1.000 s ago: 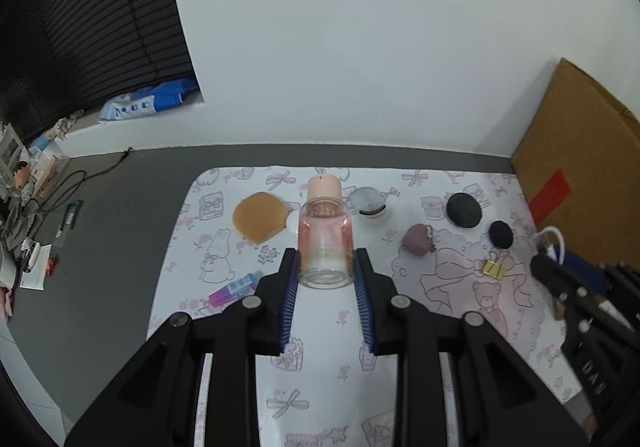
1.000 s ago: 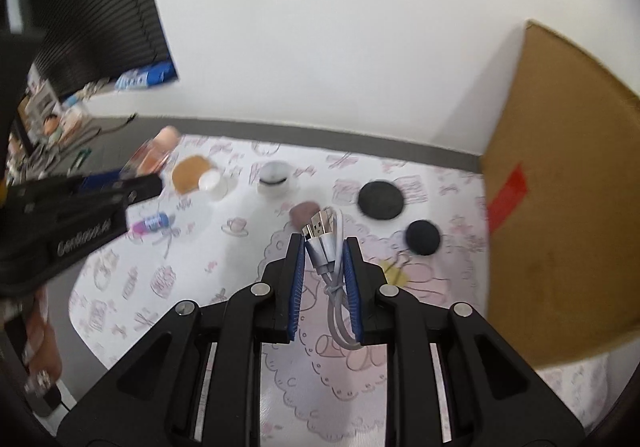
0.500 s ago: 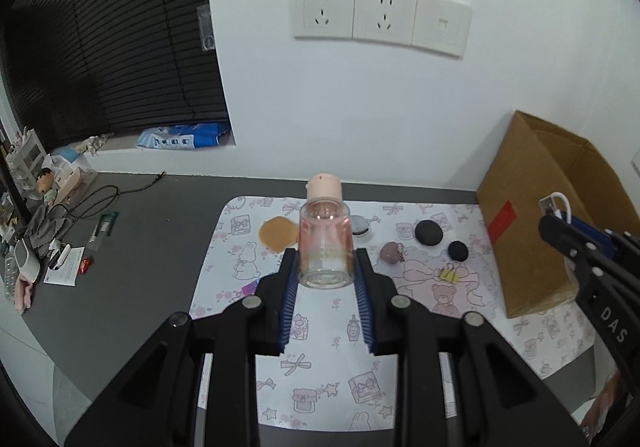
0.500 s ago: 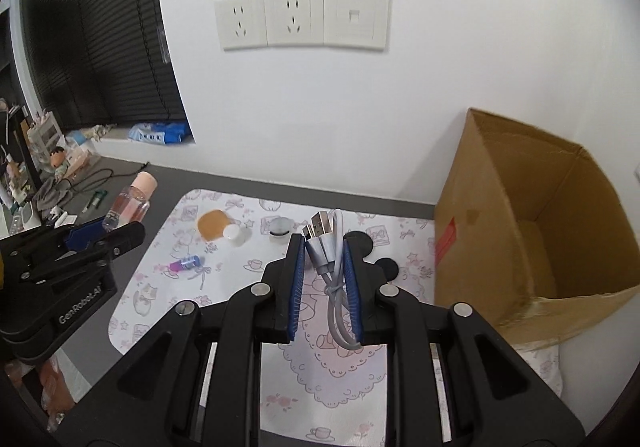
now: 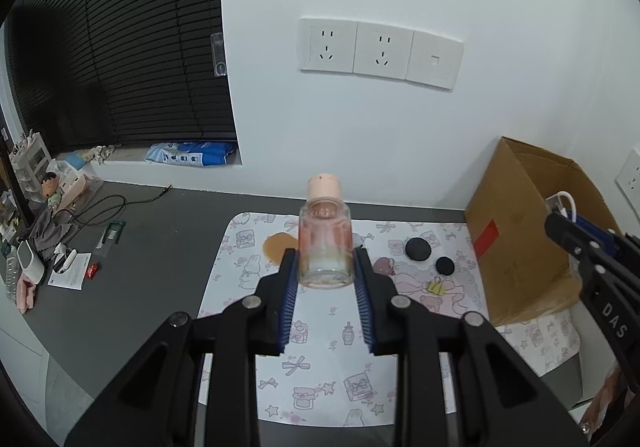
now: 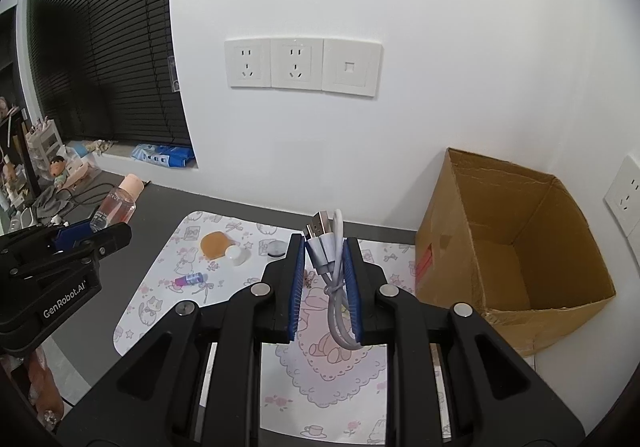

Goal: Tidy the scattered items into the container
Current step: 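Carry the cable and perfume bottle over the cardboard box with both tools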

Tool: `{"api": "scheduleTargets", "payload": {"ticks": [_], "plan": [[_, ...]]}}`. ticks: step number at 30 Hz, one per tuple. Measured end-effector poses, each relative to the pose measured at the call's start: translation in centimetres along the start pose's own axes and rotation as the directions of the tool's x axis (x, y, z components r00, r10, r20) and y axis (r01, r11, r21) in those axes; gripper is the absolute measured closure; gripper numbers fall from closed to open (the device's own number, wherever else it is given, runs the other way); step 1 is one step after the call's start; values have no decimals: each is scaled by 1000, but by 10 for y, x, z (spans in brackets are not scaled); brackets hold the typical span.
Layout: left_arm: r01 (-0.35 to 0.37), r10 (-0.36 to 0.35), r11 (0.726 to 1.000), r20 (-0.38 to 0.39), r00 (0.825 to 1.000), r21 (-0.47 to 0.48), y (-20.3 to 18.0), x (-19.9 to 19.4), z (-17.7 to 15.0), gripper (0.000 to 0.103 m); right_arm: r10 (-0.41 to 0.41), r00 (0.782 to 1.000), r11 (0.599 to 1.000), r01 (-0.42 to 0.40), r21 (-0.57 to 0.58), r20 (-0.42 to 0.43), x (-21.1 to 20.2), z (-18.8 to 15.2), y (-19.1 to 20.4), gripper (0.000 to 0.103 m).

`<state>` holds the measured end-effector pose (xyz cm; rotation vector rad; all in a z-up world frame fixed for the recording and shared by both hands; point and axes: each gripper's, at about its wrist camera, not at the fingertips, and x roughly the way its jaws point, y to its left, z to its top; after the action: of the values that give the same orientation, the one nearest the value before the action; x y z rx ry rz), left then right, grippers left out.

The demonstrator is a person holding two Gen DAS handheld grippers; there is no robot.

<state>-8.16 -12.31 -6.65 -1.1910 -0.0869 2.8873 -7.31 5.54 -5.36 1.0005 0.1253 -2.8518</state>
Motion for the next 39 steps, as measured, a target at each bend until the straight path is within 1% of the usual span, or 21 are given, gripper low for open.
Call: {"api": "scheduleTargets", "payload": {"ticks": [6,10,15,19,27,36,39], "plan": [[-25,25,1000,4,1000,-1,-21,-2,3,76,12,1000,1000,-12,-8,5,-2,0,-14,83],[-40,40,999,9,999,-12,-43,-2,3,76,29,999,999,-29,-14,16,-2,1,-36,83],[-41,41,999,7,999,-3,-82,0,2,76,33,999,999,-32,-16,17,-2,1,-72,83],[-26,26,1000,10,1000,16,-117,5,3,76,16,1000,1000,-16,-8,12,-3,0,-107,83],[25,-25,999,3,1000,42,-178,20,11,76,-39,999,999,39,16,10,-3,-6,-170,83],[97,-95,990,-20,995,99,-240,46,21,76,-110,994,992,111,60,-14,5,-15,-232,83],[122,-119,985,-25,993,123,-257,53,24,76,-130,991,989,131,73,-24,8,-15,-247,83]]}}
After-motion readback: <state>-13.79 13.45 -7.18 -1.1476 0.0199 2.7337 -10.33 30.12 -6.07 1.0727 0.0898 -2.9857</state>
